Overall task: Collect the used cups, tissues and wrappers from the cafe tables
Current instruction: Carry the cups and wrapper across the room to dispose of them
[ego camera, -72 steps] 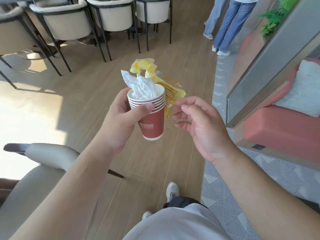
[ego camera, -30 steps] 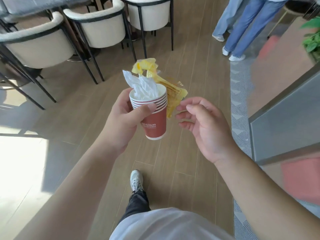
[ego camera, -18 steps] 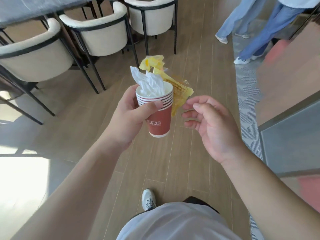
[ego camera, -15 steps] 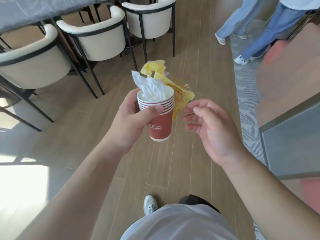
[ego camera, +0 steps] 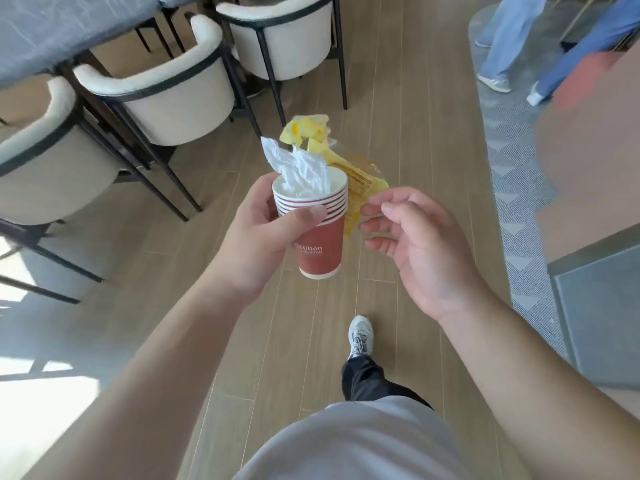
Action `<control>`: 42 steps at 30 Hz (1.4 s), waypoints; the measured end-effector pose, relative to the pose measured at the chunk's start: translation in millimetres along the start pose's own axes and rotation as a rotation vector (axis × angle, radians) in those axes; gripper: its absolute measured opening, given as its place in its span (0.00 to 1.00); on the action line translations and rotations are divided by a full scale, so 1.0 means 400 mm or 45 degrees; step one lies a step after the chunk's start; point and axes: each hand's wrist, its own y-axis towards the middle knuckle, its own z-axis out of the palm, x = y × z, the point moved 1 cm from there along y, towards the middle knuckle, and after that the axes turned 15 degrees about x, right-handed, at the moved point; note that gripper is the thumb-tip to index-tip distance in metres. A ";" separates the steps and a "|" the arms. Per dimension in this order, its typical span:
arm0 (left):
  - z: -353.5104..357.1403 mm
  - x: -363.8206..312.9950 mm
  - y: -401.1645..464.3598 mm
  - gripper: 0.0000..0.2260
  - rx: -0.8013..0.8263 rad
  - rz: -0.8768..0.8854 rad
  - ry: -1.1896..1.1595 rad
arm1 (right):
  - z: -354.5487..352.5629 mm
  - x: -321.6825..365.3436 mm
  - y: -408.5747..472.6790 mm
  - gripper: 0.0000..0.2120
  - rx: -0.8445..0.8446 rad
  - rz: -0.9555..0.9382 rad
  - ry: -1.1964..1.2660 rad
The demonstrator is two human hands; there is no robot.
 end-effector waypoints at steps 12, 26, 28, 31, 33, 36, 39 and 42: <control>0.041 -0.117 0.536 0.33 0.093 0.041 0.062 | -0.298 0.173 0.375 0.06 -0.062 -0.034 0.036; -0.124 -0.136 0.977 0.30 0.146 0.091 -0.037 | -0.430 0.223 0.780 0.09 -0.158 -0.046 -0.004; -0.169 -0.131 1.065 0.32 0.165 0.090 -0.052 | -0.443 0.228 0.869 0.09 -0.191 -0.041 -0.021; -0.248 -0.128 1.206 0.32 0.200 0.093 -0.083 | -0.457 0.243 1.015 0.08 -0.250 -0.024 -0.032; -0.306 -0.137 1.299 0.33 0.224 0.087 -0.106 | -0.460 0.259 1.117 0.07 -0.291 -0.008 -0.036; -0.392 -0.162 1.427 0.33 0.245 0.076 -0.142 | -0.461 0.292 1.261 0.07 -0.336 -0.010 -0.048; -0.461 -0.198 1.545 0.32 0.279 0.094 -0.141 | -0.462 0.327 1.385 0.07 -0.356 -0.054 -0.051; -0.512 -0.234 1.643 0.33 0.286 0.119 -0.151 | -0.472 0.349 1.483 0.06 -0.385 -0.065 -0.055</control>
